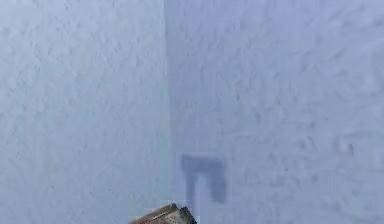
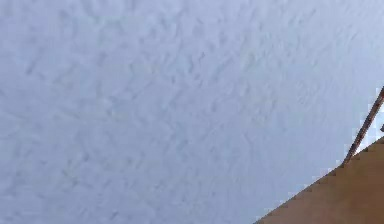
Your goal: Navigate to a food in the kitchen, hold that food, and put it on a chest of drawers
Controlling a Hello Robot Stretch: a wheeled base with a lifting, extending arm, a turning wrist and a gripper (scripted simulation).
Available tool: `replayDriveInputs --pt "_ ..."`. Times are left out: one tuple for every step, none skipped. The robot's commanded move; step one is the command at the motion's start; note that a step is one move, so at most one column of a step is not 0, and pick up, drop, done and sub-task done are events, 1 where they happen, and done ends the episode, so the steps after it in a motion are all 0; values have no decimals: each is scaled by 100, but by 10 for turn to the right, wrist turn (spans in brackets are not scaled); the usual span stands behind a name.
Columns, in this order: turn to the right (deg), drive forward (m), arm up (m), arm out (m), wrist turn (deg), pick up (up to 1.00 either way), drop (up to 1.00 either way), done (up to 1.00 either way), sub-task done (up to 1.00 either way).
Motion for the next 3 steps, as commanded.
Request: replayDriveInputs --pt "-450 0 0 0 0 0 0 0 0" --pt "-450 0 0 0 0 0 0 0 0" --pt "-150 0 0 0 0 0 0 0 0"
